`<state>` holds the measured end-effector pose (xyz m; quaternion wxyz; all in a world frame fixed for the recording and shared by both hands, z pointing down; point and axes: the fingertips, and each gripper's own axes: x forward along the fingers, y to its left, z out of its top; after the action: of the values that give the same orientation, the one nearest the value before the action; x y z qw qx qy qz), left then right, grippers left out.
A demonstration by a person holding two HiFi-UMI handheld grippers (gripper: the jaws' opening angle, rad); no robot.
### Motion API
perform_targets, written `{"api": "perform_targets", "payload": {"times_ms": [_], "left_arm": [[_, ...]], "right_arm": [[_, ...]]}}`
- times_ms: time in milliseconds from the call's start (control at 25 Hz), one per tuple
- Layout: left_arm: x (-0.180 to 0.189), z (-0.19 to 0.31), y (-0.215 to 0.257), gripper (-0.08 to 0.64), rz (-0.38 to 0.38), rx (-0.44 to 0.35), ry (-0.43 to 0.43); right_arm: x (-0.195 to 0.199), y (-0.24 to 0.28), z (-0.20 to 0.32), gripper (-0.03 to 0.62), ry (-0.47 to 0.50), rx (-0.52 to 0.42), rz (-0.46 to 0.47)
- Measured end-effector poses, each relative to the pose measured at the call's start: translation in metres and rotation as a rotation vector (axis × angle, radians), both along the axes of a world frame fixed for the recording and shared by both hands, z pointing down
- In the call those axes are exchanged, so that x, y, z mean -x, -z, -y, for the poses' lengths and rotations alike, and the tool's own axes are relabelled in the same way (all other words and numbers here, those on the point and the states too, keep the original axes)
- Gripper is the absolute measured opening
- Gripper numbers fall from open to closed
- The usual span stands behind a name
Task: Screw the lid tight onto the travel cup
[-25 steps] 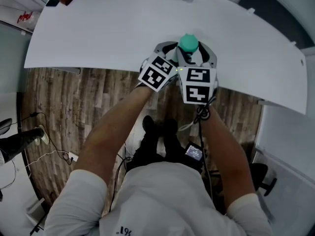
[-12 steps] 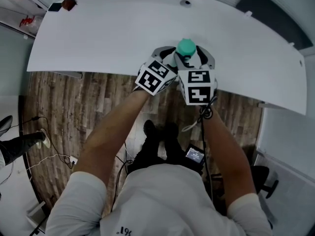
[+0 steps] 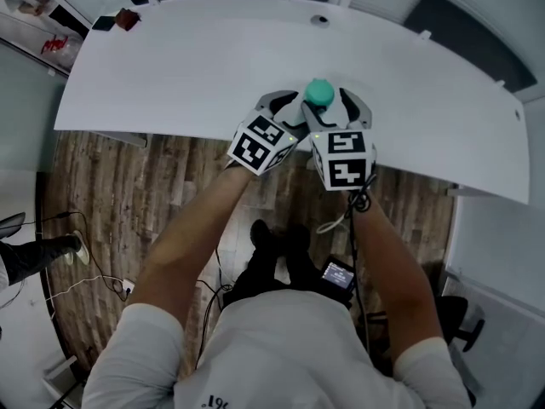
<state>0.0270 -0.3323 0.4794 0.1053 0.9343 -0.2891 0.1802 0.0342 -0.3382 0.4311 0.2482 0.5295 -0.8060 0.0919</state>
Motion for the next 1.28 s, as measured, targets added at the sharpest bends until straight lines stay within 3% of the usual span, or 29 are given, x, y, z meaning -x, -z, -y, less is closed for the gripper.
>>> {"api": "perform_targets", "payload": {"times_ms": [520, 1280], "left_arm": [[0.021, -0.017, 0.027, 0.307, -0.020, -0.033, 0.058], [0.044, -0.045, 0.113, 0.305, -0.203, -0.090, 0.135]], "right_arm": [[-0.003, 0.020, -0.018, 0.307, 0.045, -0.035, 0.010], [-0.024, 0.082, -0.046, 0.307, 0.056, -0.136, 0.041]]}}
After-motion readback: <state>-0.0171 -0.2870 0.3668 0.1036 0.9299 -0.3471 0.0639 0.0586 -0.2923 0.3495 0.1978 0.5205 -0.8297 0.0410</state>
